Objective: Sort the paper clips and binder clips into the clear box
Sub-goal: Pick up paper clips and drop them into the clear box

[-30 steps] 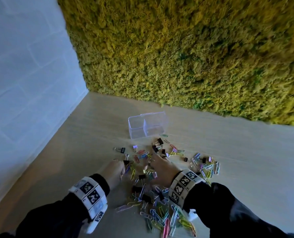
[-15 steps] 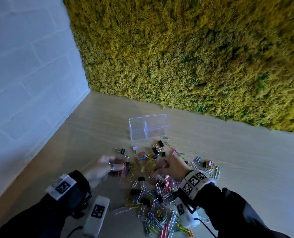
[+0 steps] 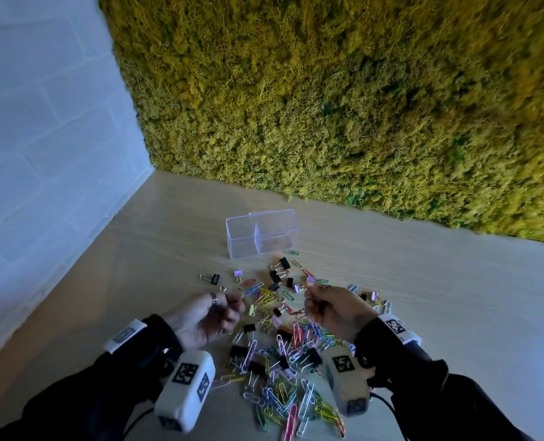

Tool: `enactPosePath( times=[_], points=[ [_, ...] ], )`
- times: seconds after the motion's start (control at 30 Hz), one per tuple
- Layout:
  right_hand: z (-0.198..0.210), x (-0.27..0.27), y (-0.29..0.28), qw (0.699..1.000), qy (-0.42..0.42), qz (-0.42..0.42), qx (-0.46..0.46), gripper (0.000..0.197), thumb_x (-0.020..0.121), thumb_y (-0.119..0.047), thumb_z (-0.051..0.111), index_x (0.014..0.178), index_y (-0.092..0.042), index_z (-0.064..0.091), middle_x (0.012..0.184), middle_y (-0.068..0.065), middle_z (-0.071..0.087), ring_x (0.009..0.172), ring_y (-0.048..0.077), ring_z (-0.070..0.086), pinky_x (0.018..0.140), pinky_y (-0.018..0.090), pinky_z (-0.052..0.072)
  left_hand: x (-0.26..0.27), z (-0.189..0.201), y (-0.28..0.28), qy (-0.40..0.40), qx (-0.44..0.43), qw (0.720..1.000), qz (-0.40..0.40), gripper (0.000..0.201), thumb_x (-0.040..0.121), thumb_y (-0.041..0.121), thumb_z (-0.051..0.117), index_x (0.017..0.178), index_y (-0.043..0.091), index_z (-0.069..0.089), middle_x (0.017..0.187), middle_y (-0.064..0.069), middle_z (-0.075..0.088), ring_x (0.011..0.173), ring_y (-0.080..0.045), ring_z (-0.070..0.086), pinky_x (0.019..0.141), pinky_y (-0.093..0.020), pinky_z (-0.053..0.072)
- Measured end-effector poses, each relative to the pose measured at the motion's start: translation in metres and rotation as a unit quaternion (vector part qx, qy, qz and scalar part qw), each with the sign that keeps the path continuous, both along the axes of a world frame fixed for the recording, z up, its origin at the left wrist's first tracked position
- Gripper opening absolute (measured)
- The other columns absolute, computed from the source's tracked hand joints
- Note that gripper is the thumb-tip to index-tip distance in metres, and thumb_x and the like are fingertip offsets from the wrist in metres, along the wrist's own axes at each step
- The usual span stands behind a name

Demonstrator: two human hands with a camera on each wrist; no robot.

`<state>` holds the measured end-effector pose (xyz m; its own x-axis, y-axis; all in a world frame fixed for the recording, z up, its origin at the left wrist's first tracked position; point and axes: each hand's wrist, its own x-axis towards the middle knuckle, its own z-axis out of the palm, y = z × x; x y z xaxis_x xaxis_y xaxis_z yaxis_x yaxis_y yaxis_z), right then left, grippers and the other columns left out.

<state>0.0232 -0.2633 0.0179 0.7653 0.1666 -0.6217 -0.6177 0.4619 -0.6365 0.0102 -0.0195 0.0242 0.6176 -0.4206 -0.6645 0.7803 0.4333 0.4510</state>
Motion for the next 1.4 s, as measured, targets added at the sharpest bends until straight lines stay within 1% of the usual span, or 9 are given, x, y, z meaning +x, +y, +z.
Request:
enactPosePath(
  times=[0.1,0.27,0.47,0.67,0.77,1.13,1.2,1.3,1.4],
  points=[
    [-0.003,-0.004,-0.005,0.998,0.047,-0.023,0.045,0.03,0.095,-0.011,0.039,0.068,-0.01,0.052,0.046,-0.002,0.042,0.037,0.008,0.035,0.037,0.018,0.036,0.0,0.008,-0.021,-0.085,0.135,0.982,-0.099,0.024,0.091,0.009,0.036,0.074,0.01,0.054,0.049,0.005,0.044,0.037,-0.004,0.034,0.033,-0.014,0.029],
    [-0.01,-0.01,-0.015,0.999,-0.019,0.017,-0.045,0.03,0.072,-0.01,0.068,0.057,-0.016,0.043,0.043,-0.007,0.029,0.033,0.005,0.022,0.031,0.014,0.021,0.0,0.015,-0.054,-0.407,0.45,0.71,-0.357,0.016,0.087,0.005,0.052,0.091,0.016,0.063,0.074,0.01,0.054,0.061,-0.004,0.044,0.052,-0.011,0.036],
    [-0.019,-0.007,-0.024,0.927,-0.131,0.131,-0.326,0.025,0.082,0.008,0.056,0.071,-0.014,0.052,0.041,-0.009,0.035,0.029,0.004,0.032,0.032,0.016,0.03,-0.005,0.003,-0.081,-0.474,0.522,0.533,-0.468,0.03,0.082,0.023,0.064,0.111,0.021,0.059,0.106,-0.002,0.063,0.085,-0.012,0.052,0.08,-0.023,0.042],
    [-0.016,-0.013,-0.033,0.724,-0.26,0.403,-0.496,0.031,0.08,-0.011,0.066,0.108,-0.016,0.054,0.074,-0.011,0.051,0.059,-0.006,0.047,0.059,0.016,0.045,-0.002,-0.006,-0.073,-0.534,0.486,0.519,-0.457,0.022,0.081,0.011,0.061,0.101,0.021,0.063,0.098,0.001,0.066,0.084,-0.01,0.055,0.074,-0.023,0.043],
    [-0.006,-0.013,-0.034,0.676,-0.279,0.455,-0.509,0.04,0.076,-0.012,0.07,0.113,-0.012,0.053,0.112,-0.002,0.056,0.098,0.006,0.048,0.093,0.024,0.039,-0.003,-0.008,-0.069,-0.56,0.469,0.499,-0.466,0.024,0.085,0.02,0.058,0.107,0.028,0.063,0.108,0.0,0.063,0.097,-0.014,0.056,0.088,-0.028,0.043],
    [-0.001,-0.016,-0.018,0.568,-0.241,0.516,-0.594,0.025,0.091,-0.012,0.049,0.109,0.003,0.057,0.105,0.016,0.055,0.108,0.032,0.052,0.09,0.031,0.04,-0.006,-0.013,-0.067,-0.579,0.519,0.36,-0.515,0.016,0.09,0.028,0.05,0.099,0.02,0.061,0.113,0.001,0.05,0.1,-0.017,0.053,0.097,-0.034,0.033],
    [0.0,-0.016,-0.022,0.589,-0.265,0.496,-0.58,0.013,0.091,-0.011,0.048,0.089,-0.011,0.061,0.085,0.002,0.049,0.094,0.024,0.054,0.074,0.018,0.04,-0.008,-0.011,-0.067,-0.577,0.507,0.39,-0.509,0.014,0.093,0.025,0.047,0.099,0.017,0.057,0.107,0.0,0.056,0.093,-0.017,0.055,0.091,-0.031,0.037],
    [-0.002,-0.017,-0.035,0.737,-0.245,0.402,-0.485,0.025,0.091,-0.014,0.05,0.07,-0.025,0.045,0.069,-0.009,0.04,0.059,0.003,0.042,0.054,0.01,0.036,-0.005,-0.006,-0.057,-0.52,0.442,0.587,-0.436,0.002,0.09,0.017,0.051,0.092,0.017,0.053,0.095,0.001,0.061,0.082,-0.015,0.057,0.077,-0.022,0.047],
    [-0.006,-0.025,-0.043,0.928,-0.168,0.218,-0.251,0.011,0.093,-0.01,0.046,0.092,-0.001,0.051,0.064,-0.003,0.035,0.043,0.0,0.033,0.041,0.012,0.031,0.0,0.001,-0.044,-0.396,0.313,0.802,-0.32,0.015,0.082,0.017,0.06,0.097,0.014,0.056,0.099,-0.007,0.066,0.086,-0.013,0.062,0.074,-0.022,0.051]
  ],
)
